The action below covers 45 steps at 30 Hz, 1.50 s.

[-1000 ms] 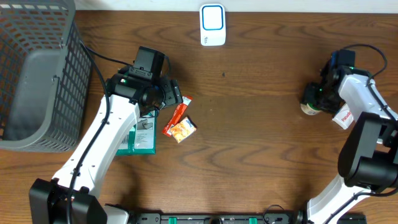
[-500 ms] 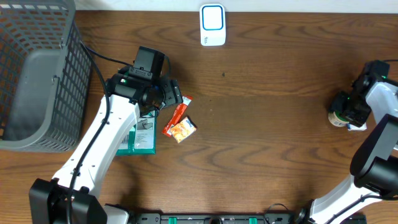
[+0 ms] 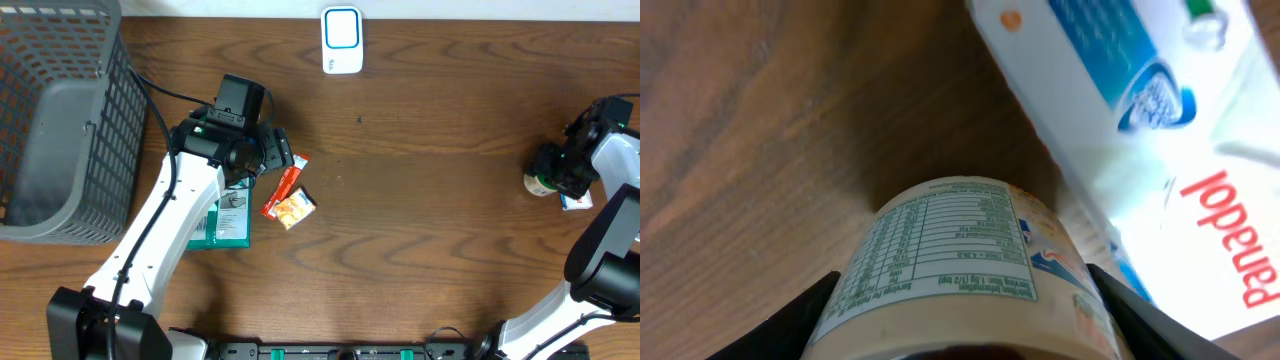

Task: Scan the item barcode
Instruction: 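Set the jar down beside the Panadol box and open the right gripper, then move the right gripper left over the orange-and-white Kleenex pack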

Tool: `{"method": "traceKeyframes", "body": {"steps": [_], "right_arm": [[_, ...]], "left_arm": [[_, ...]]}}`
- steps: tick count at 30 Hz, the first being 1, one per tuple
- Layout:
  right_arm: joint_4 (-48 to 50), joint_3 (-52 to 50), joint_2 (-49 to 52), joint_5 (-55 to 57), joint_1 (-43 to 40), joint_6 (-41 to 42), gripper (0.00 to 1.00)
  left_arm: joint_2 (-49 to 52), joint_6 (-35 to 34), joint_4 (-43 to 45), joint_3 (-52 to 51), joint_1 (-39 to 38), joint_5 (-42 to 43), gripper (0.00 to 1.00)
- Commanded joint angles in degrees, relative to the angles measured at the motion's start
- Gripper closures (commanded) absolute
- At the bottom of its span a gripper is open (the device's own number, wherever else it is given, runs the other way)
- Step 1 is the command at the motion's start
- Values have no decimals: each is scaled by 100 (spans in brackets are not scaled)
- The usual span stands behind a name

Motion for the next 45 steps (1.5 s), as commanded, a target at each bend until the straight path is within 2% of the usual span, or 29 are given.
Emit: {"method": "traceKeyframes", "body": {"steps": [1,7,9,11,12,13,15,16,30,37,41,43,45], "right_arm": [[136,2,136,136,74,-111,85],[310,2,385,133,72,-37,83],[310,7,389,107,57,153,58],[264,55,387,-48,57,164,45],[232,79,387,-92,63,166,30],[197,105,385,-105,81,164,20],[74,201,380,-105,98,118,2],[-37,278,376,-103,109,94,1],[-2704,2623,369,-278,588,79,1],[-2736,2677,372,-1845,1432,-662,3],[-2610,2673,372,-2225,2162,-870,4],[-2422,2673,372,-2223,2581,-863,9],[-2243,2673,374,-2223,3001,-861,28]], "left_arm": [[28,59,-20,-13,20,-74,18],[28,59,-20,-13,20,-74,18],[28,59,-20,-13,20,-74,18],[28,59,-22,-13,20,-74,19],[28,59,-22,-13,20,-74,19],[28,59,-20,-13,20,-74,18],[28,59,-22,-13,20,-74,18],[28,59,-20,-13,20,-74,18],[28,59,-22,-13,20,-74,19],[28,59,-22,-13,20,-74,19],[28,59,-22,-13,20,-74,19],[28,59,-20,-13,20,-74,18],[28,59,-22,-13,20,-74,18]]}}
